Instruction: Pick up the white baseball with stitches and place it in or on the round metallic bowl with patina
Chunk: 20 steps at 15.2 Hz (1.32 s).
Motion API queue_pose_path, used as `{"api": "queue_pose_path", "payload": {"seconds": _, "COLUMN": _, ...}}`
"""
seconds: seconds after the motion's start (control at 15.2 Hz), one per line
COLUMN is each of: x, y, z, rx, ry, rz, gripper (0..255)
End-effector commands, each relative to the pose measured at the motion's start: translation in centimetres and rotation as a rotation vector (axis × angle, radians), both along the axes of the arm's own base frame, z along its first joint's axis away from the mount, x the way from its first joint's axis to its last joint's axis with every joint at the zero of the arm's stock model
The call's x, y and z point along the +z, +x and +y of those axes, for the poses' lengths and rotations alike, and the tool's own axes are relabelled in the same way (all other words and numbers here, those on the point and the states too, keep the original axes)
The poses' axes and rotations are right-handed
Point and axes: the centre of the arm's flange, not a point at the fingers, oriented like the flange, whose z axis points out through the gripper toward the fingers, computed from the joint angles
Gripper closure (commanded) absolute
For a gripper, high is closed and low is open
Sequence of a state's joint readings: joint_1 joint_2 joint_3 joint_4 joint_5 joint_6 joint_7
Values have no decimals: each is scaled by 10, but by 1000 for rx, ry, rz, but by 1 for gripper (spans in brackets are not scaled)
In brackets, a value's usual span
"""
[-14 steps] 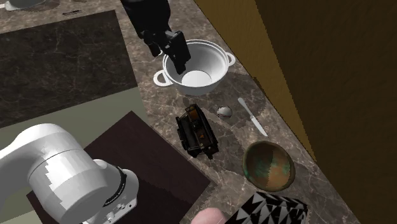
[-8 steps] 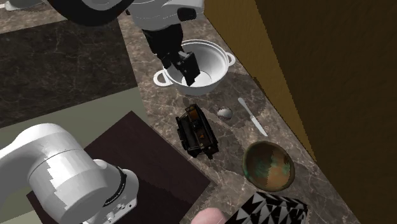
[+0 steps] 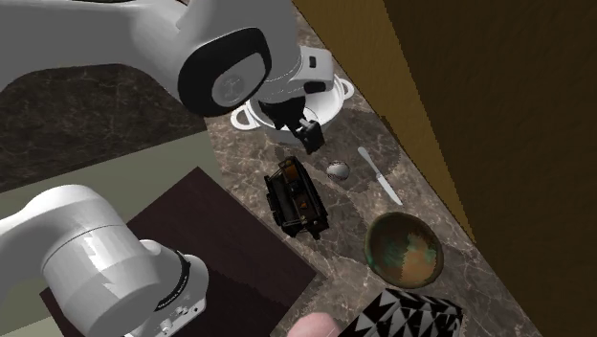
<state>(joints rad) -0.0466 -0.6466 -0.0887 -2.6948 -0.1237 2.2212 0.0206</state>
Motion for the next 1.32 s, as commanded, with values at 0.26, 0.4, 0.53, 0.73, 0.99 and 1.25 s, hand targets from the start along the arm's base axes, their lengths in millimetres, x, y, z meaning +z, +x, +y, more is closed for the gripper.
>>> {"api": "queue_pose_path", "payload": {"seconds": 0.26, "x": -70, "y": 27, "z": -14, "rx": -3, "ry": 14, "rz": -41, "gripper": 0}}
{"api": "queue_pose_path", "payload": {"seconds": 0.4, "x": -94, "y": 37, "z": -19, "rx": -5, "ry": 18, "rz": -53, "gripper": 0}}
{"api": "queue_pose_path", "payload": {"seconds": 0.53, "x": -118, "y": 47, "z": -25, "rx": -6, "ry": 23, "rz": -65, "gripper": 0}}
{"api": "queue_pose_path", "payload": {"seconds": 0.73, "x": -153, "y": 62, "z": -33, "rx": -8, "ry": 30, "rz": -83, "gripper": 0}}
{"api": "queue_pose_path", "payload": {"seconds": 0.99, "x": -199, "y": 84, "z": -43, "rx": -11, "ry": 39, "rz": -107, "gripper": 0}}
{"api": "queue_pose_path", "payload": {"seconds": 1.25, "x": -231, "y": 97, "z": -48, "rx": -12, "ry": 43, "rz": -118, "gripper": 0}}
